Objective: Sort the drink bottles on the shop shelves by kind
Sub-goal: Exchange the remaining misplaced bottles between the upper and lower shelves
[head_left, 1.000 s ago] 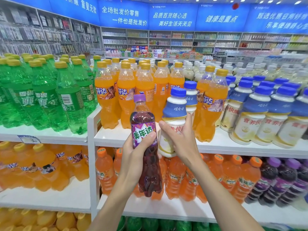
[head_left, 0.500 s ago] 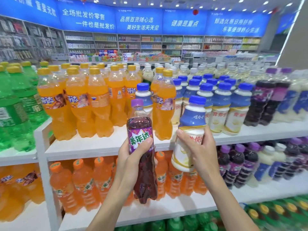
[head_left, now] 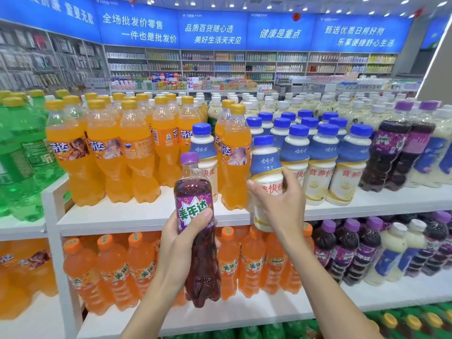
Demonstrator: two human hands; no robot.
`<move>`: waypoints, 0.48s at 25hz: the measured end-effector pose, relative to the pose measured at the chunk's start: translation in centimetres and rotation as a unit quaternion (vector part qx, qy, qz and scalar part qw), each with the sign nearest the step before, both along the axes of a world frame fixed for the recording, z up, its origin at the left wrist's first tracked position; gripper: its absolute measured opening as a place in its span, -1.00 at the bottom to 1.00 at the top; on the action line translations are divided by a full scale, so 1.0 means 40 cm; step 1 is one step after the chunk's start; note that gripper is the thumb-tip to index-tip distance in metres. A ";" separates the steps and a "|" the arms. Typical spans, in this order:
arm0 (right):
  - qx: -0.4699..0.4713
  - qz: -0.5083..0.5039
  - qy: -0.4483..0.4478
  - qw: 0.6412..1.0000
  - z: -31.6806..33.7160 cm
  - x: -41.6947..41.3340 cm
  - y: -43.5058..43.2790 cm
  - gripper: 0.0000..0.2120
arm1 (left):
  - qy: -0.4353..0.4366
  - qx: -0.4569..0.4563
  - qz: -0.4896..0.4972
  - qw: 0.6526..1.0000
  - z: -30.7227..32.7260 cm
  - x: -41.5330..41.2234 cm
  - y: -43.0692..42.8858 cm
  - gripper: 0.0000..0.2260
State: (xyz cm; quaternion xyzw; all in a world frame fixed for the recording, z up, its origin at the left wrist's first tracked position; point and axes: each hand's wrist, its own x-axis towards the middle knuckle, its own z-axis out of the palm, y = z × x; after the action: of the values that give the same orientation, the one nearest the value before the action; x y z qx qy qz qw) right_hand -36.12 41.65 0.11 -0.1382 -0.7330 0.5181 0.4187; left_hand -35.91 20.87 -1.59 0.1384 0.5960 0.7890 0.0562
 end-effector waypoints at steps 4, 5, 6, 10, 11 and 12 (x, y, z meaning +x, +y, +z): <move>-0.013 -0.008 0.020 1.000 0.008 -0.010 0.003 -0.40 | -0.003 0.000 0.013 1.000 0.000 -0.004 -0.006 -0.41; -0.014 -0.006 0.028 0.999 0.015 -0.012 0.003 -0.41 | -0.005 -0.002 0.015 1.000 0.000 -0.005 -0.005 -0.40; -0.012 -0.003 0.036 0.999 0.022 -0.015 0.002 -0.44 | -0.005 -0.005 0.017 1.000 0.000 -0.005 -0.004 -0.40; -0.010 0.001 0.052 0.999 0.023 -0.033 -0.010 -0.50 | -0.002 -0.008 0.018 1.000 0.006 -0.007 -0.003 -0.40; -0.006 -0.001 0.054 0.998 0.022 -0.036 -0.012 -0.50 | -0.002 -0.007 0.019 1.000 0.008 -0.009 -0.004 -0.40; 0.003 -0.006 0.055 0.998 0.020 -0.039 -0.013 -0.48 | 0.000 -0.006 0.018 1.000 0.008 -0.011 -0.005 -0.40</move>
State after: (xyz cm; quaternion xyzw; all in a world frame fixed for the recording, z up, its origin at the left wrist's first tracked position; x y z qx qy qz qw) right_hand -37.70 41.13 0.93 -0.1124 -0.7094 0.5204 0.4619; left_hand -36.33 20.68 -1.25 0.1271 0.6033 0.7861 0.0427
